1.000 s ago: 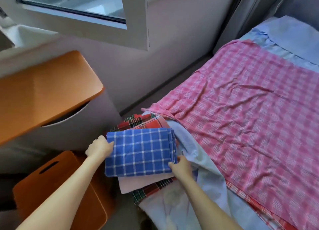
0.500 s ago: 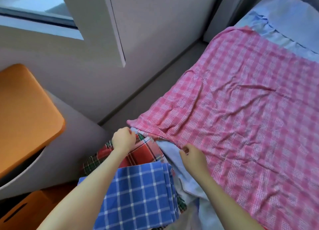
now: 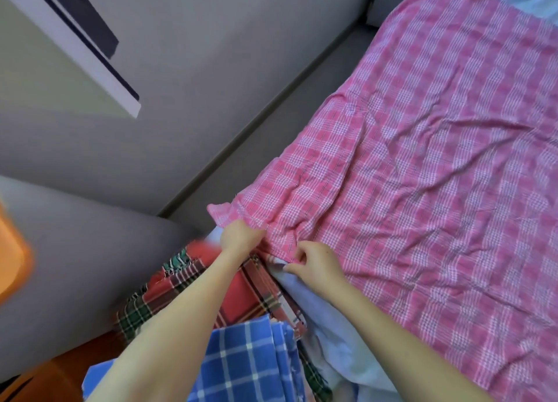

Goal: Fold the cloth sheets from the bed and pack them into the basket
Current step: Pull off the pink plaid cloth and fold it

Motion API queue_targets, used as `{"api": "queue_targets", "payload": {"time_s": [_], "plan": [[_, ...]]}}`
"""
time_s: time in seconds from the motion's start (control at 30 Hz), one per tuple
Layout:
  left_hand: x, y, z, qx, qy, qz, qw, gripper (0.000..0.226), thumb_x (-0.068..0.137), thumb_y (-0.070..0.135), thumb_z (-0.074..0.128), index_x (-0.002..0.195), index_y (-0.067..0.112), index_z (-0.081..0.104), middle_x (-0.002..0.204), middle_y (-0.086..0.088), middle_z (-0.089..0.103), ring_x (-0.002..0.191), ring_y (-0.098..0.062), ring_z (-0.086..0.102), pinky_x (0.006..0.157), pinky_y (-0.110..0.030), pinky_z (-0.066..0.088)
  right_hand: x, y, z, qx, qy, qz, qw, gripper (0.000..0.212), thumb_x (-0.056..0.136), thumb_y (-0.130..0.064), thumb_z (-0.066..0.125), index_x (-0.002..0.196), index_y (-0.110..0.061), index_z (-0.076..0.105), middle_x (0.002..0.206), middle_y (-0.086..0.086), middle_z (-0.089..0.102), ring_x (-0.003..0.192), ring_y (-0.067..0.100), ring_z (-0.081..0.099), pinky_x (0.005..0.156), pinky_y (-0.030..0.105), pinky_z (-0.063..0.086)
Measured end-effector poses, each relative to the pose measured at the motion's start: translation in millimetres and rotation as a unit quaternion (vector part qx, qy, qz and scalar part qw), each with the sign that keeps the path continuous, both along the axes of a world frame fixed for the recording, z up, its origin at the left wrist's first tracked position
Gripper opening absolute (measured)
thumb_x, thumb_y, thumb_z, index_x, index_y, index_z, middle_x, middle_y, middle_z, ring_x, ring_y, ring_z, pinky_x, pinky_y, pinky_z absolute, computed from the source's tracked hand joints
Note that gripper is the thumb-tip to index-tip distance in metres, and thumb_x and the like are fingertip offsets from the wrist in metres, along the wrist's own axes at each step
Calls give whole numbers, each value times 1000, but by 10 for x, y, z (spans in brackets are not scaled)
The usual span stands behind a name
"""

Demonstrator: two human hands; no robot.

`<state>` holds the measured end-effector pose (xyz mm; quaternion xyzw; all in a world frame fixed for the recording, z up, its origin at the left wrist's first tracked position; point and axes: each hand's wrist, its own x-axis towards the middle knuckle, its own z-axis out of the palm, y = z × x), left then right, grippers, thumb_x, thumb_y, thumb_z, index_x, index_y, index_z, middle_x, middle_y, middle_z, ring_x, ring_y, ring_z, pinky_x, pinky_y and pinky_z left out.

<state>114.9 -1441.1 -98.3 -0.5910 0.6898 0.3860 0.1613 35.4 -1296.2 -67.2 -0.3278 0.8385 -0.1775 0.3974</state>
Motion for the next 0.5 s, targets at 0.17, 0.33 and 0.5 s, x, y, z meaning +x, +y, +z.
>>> {"api": "queue_targets", "payload": {"time_s": [0.17, 0.33, 0.5], "plan": [[-6, -24, 127, 113, 104, 283, 947, 30, 78, 6, 68, 59, 8, 46, 43, -3, 45, 39, -15, 44, 42, -23, 36, 36, 133, 331, -85, -103, -109, 985, 29, 75, -24, 77, 62, -20, 52, 62, -6, 50, 60, 8, 44, 60, 29, 40], [45, -134, 372, 213, 200, 438, 850, 17, 80, 3, 70, 79, 4, 53, 50, -5, 51, 35, -9, 48, 40, -15, 43, 28, 261, 712, -130, -110, -170, 971, 24, 72, -23, 79, 62, -18, 57, 60, -6, 54, 58, 7, 47, 63, 36, 46], [-4, -205, 768, 140, 246, 447, 849, 35, 87, -8, 52, 62, 11, 36, 41, -1, 39, 22, -4, 34, 26, -12, 27, 12, 512, 1227, -175, -93, -183, 963, 26, 70, -21, 80, 58, -18, 57, 57, -5, 56, 56, 6, 48, 59, 34, 45]]}}
